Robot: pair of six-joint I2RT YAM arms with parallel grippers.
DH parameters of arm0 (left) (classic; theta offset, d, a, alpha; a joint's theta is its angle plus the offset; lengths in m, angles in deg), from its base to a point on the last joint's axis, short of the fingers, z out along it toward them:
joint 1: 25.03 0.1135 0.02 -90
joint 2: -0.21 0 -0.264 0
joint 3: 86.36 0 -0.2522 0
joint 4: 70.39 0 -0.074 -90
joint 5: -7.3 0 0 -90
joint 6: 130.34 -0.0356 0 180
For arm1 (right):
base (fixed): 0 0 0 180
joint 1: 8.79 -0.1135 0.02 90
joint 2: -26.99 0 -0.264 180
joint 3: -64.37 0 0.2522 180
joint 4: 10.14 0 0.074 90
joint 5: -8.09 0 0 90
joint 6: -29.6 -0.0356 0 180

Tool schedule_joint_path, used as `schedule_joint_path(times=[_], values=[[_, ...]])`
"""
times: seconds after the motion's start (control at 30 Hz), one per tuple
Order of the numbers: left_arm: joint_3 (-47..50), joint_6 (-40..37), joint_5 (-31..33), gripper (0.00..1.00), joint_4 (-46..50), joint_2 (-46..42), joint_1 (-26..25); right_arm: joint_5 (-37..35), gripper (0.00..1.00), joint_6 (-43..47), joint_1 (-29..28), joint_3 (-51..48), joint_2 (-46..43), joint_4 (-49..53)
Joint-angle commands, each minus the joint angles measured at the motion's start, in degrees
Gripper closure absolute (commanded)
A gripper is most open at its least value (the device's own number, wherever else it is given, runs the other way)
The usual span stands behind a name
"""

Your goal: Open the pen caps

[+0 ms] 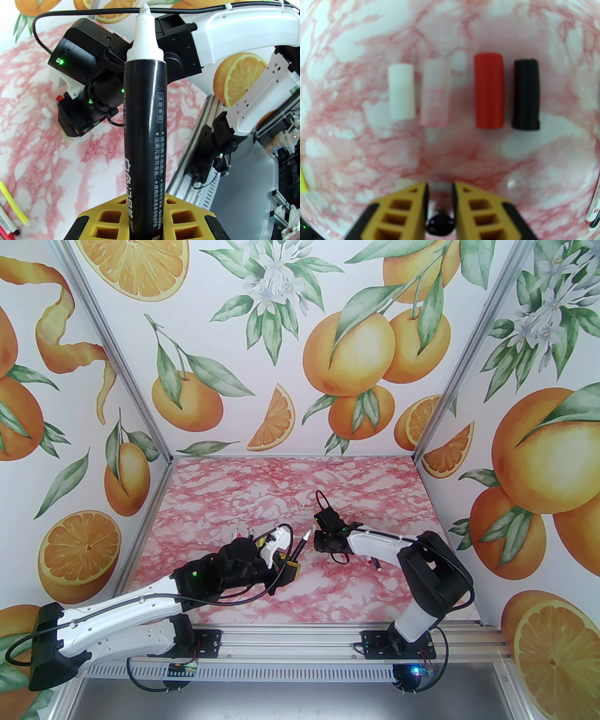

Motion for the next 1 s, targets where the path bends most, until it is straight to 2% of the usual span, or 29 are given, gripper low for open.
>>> schedule_joint_path(times=[0.0,0.37,0.53,0.8,0.97], values=[[0.4,0.1,-0.4,1.0,-1.7,0.2,0.3,-0.4,0.75,0.2,0.2,1.7,-0.7,0.4],[-0.3,0.0,-0.6,1.0,-1.8,1.5,0.3,-0.2,0.71,1.0,0.1,1.1,-3.6,1.9],[-0.5,0.0,2.0,1.0,-0.4,1.9,0.3,1.0,0.71,1.3,-0.7,-0.5,-8.1,2.1],[2.6,4.3,18.1,1.0,4.8,1.1,0.3,7.2,0.66,0.5,-2.1,-7.5,-21.9,-0.5],[4.6,8.4,23.6,1.0,7.6,2.2,0.3,11.3,0.62,1.0,-2.2,-10.7,-30.7,-0.4]])
